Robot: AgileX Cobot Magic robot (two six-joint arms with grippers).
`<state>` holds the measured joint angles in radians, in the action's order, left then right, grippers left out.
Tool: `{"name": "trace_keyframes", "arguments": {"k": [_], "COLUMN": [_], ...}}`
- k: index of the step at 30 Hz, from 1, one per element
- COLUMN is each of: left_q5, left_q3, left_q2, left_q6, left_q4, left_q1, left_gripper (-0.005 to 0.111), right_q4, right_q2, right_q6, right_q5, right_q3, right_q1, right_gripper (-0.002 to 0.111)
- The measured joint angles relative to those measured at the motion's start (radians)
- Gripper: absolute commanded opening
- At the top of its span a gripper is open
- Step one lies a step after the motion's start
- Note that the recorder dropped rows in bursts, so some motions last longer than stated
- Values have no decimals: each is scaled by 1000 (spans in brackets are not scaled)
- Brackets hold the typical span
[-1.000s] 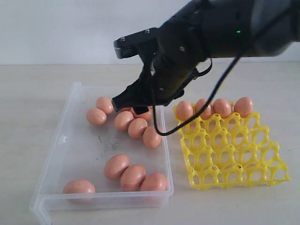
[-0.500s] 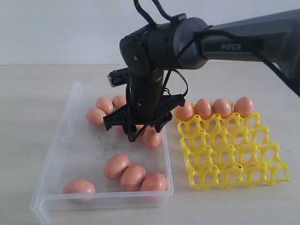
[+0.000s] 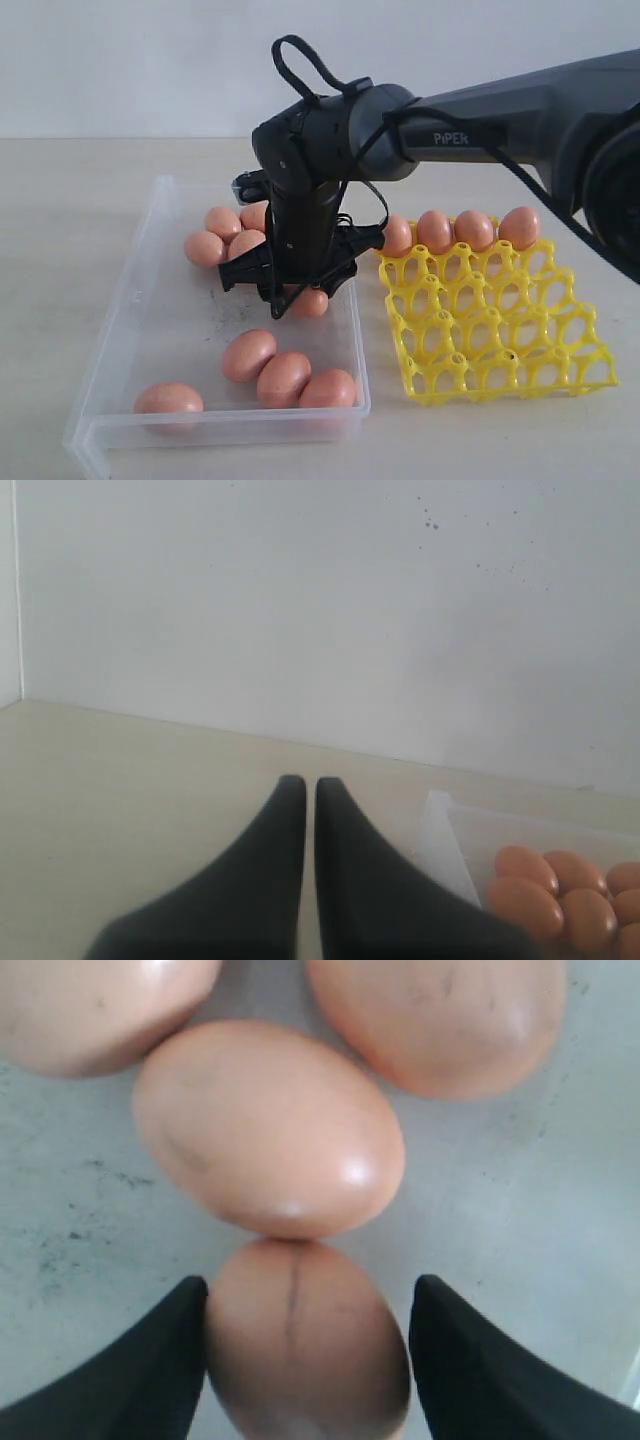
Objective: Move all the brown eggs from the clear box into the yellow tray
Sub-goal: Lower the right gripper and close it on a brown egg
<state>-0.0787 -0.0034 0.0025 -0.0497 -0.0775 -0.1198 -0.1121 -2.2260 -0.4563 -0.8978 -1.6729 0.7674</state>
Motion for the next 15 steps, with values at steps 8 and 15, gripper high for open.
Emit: {"name": "trace_keyframes", "arguments": {"k": [8, 15], "left_q5": [0, 0], "left_q3": [0, 0], "left_q2": [0, 0], "left_q6": [0, 0], "left_q4": [0, 0], "left_q1": [0, 0], "left_gripper": [4, 4], "right_q4": [-67, -73], "right_q2": [0, 0], "right_q6": [106, 169], "right_q5": [16, 20], "right_q3": [0, 0], "right_q1": [0, 0], "right_gripper": [54, 47]}}
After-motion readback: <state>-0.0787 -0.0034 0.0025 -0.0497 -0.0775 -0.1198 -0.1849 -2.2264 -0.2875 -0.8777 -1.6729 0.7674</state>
